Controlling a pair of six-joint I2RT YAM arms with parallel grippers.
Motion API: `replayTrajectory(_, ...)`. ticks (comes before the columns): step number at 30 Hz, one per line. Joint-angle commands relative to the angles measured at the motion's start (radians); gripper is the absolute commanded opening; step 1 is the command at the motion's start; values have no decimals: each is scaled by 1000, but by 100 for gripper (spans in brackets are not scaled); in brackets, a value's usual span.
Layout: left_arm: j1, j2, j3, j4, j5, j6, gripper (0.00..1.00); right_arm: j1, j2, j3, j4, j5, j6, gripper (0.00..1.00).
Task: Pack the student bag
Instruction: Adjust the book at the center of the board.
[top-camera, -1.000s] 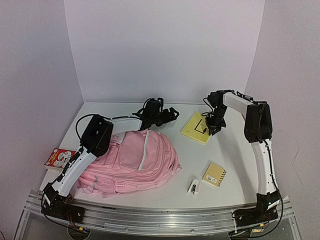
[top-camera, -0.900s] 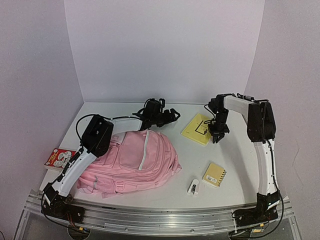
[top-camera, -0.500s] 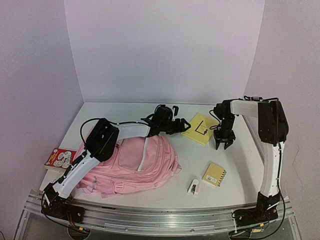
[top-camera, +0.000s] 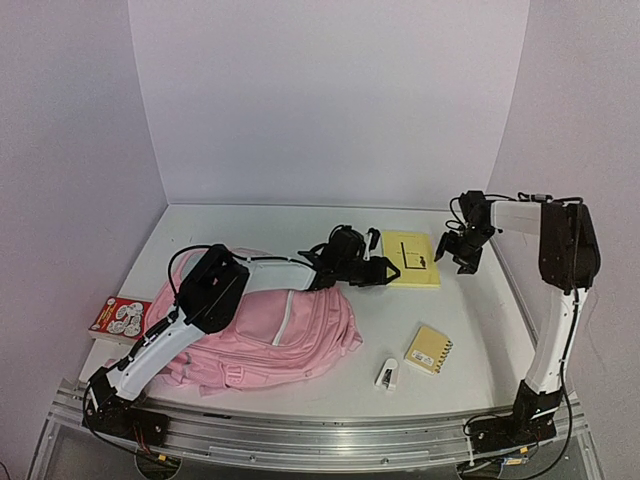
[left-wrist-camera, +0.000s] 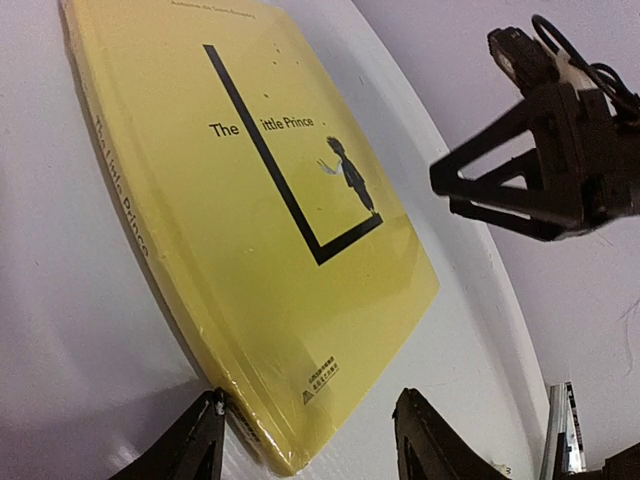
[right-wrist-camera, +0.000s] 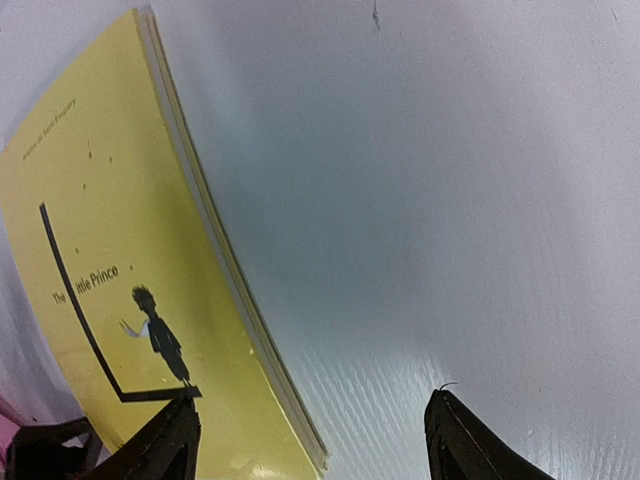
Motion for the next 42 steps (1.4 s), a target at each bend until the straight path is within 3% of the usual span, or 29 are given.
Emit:
replayTrajectory(1, -23, 9, 31, -137, -107, -8, 59, -38, 81, 56, 110, -178, -8, 74)
replayTrajectory(9, 29, 126, 154, -87, -190, -154, 59, -40, 266, 199, 130, -354, -107, 72)
replayTrajectory(14, 53, 203, 239, -91, -143, -212, 56, -38, 309, 190, 172, -554, -113, 67)
replayTrajectory(20, 55, 218, 215, -83, -86, -248, 31, -24, 259, 117, 345, -770, -67, 61)
replayTrajectory(23, 54, 206, 193, -87, -79, -248, 18, -8, 207, 72, 512, -876, 35, 59)
replayTrajectory(26, 48, 171, 139, -81, -75, -245, 13, 13, 157, 35, 722, -957, 178, 57)
replayTrajectory(35, 31, 123, 71, -51, -77, -248, 7, 47, 92, -26, 1089, -977, 458, 54)
replayTrajectory(42, 30, 95, 35, -44, -84, -246, 6, 50, 148, -45, 1051, -961, 483, 51)
